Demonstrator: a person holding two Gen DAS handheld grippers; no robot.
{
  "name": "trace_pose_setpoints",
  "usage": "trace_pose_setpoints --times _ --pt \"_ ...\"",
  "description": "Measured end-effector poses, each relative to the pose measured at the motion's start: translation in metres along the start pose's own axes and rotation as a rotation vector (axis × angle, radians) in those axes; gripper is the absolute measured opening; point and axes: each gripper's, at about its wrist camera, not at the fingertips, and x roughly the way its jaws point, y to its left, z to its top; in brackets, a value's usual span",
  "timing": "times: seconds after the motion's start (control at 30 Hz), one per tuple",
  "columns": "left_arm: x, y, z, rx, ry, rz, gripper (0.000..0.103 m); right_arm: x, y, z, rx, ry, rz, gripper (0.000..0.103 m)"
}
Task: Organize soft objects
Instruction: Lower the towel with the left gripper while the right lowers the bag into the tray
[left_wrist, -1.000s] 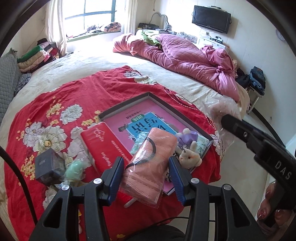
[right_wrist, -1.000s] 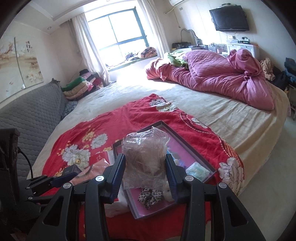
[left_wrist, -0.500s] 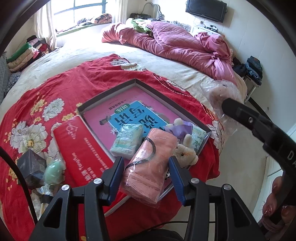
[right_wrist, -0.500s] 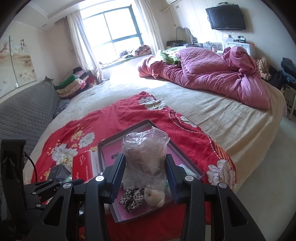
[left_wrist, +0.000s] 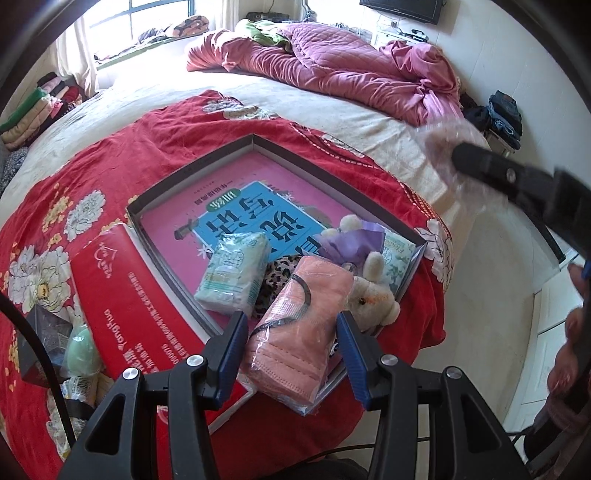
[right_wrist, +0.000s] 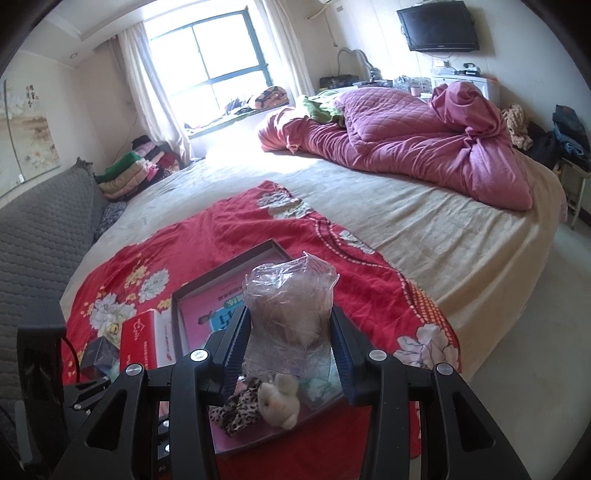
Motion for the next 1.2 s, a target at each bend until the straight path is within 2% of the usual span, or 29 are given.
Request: trace_pose_setpoints --times 0.27,0.67,0.83,1.2 --pt "0.015 0.0 -0.002 0.004 0.027 -0.008 0.05 0.02 -0.01 0.01 0.006 0.009 -0.031 0.045" --pt "0.032 -0.004 -0.004 0.034 0.043 -0.005 0.05 0.061 -0.023 0.007 -0.022 0.056 -0.112 0.045" --pt "0.037 -0.007 -0.004 0.053 0.043 0.021 0.05 0.082 -0.027 0.001 -0.033 0.105 -0.117 0.045" --pt "0.04 -0.008 -0.005 0.063 0.046 0.021 0.05 0.12 -0.017 -0.015 -0.069 0.184 -0.097 0.045"
